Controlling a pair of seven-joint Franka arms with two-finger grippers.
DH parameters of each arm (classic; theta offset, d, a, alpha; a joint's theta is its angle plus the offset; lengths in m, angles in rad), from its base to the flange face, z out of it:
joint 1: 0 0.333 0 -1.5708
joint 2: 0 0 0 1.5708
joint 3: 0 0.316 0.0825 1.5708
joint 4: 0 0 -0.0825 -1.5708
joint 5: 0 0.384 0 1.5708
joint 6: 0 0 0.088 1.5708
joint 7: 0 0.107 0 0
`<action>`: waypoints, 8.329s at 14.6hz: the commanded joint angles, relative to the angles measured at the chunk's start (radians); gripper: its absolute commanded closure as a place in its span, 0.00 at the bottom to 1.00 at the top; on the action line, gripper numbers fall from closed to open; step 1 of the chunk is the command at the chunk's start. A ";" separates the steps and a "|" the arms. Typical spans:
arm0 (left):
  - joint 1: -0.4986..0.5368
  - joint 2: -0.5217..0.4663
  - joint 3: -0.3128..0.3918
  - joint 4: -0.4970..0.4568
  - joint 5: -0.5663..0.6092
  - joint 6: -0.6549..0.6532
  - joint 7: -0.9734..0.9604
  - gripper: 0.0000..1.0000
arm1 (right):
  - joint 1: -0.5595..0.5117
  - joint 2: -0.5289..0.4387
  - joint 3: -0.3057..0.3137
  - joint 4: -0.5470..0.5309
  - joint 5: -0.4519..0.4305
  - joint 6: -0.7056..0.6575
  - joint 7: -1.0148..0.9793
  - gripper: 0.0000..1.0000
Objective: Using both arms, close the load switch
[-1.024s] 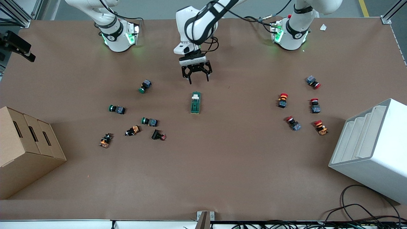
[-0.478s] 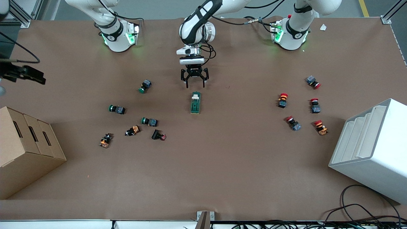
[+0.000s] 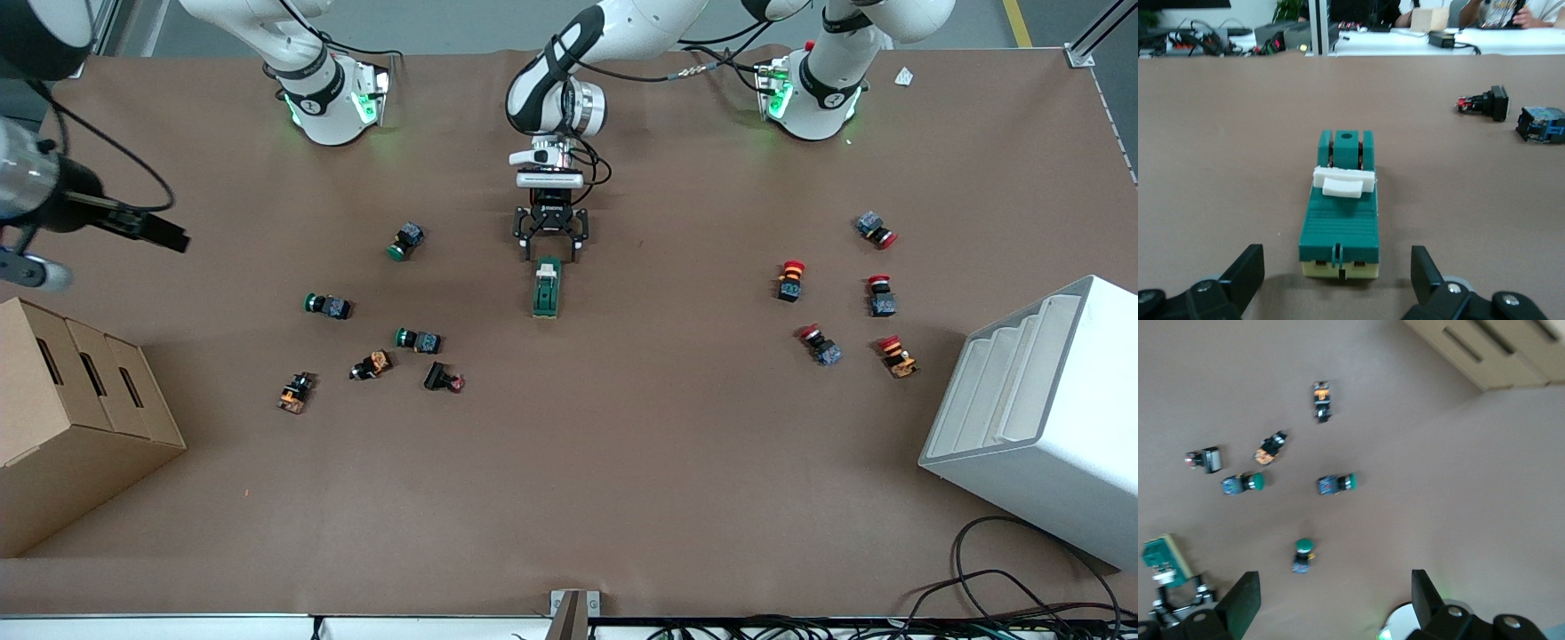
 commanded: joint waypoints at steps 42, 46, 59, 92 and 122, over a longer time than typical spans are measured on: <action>-0.043 0.141 0.018 0.048 0.116 -0.162 -0.083 0.00 | 0.791 0.444 -0.002 -0.446 0.181 1.185 1.183 0.00; -0.046 0.144 0.019 0.048 0.117 -0.168 -0.087 0.00 | 0.794 0.450 -0.002 -0.442 0.180 1.187 1.184 0.00; -0.044 0.146 0.019 0.050 0.125 -0.168 -0.087 0.00 | 0.738 0.528 -0.009 -0.298 0.180 1.179 1.190 0.00; -0.044 0.167 0.024 0.048 0.129 -0.168 -0.087 0.00 | 0.632 0.659 -0.013 -0.107 0.114 1.118 1.094 0.00; 0.034 -0.142 -0.014 0.067 -0.313 -0.065 0.326 0.00 | -0.097 0.084 -0.037 0.092 -0.043 0.116 -0.422 0.00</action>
